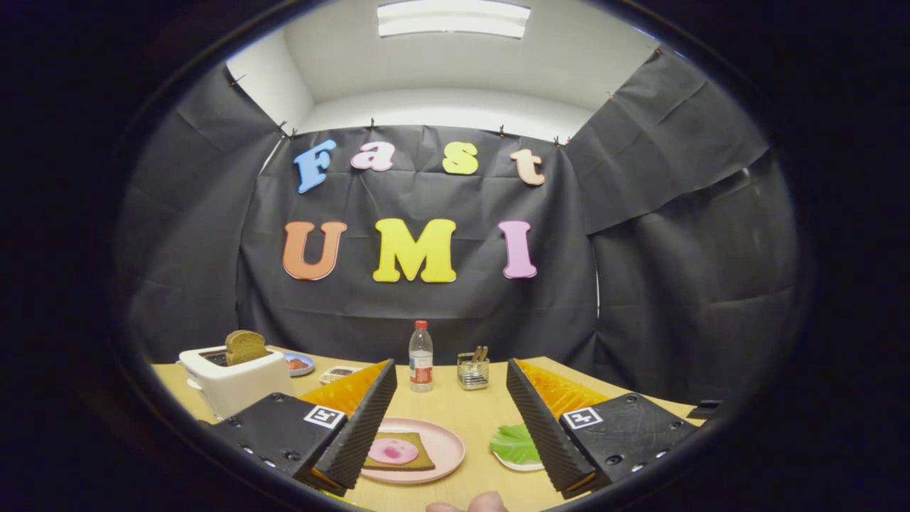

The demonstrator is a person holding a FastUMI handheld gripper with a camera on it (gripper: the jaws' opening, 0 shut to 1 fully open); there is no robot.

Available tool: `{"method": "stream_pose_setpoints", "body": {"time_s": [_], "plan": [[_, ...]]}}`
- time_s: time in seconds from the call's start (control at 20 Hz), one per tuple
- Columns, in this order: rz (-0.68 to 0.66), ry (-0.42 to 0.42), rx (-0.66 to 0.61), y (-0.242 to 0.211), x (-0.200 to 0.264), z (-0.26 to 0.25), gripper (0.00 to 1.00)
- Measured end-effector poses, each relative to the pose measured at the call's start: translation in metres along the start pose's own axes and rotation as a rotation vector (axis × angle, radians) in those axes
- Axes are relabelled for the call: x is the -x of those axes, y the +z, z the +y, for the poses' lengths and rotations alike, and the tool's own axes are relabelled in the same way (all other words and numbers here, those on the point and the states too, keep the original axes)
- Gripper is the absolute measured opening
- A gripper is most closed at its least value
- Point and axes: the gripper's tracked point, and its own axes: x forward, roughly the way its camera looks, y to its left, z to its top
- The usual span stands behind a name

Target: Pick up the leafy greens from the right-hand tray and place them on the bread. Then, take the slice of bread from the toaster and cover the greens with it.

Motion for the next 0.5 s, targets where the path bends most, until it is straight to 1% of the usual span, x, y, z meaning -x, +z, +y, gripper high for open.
{"method": "stream_pose_setpoints", "body": {"time_s": [0.1, 0.3, 0.5], "plan": [[-0.010, 0.004, 0.002, 0.010, 0.000, -0.008, 0.95], [-0.024, -0.004, 0.008, 0.026, 0.000, -0.041, 0.95], [0.068, 0.007, 0.043, 0.017, -0.015, -0.088, 0.95]]}}
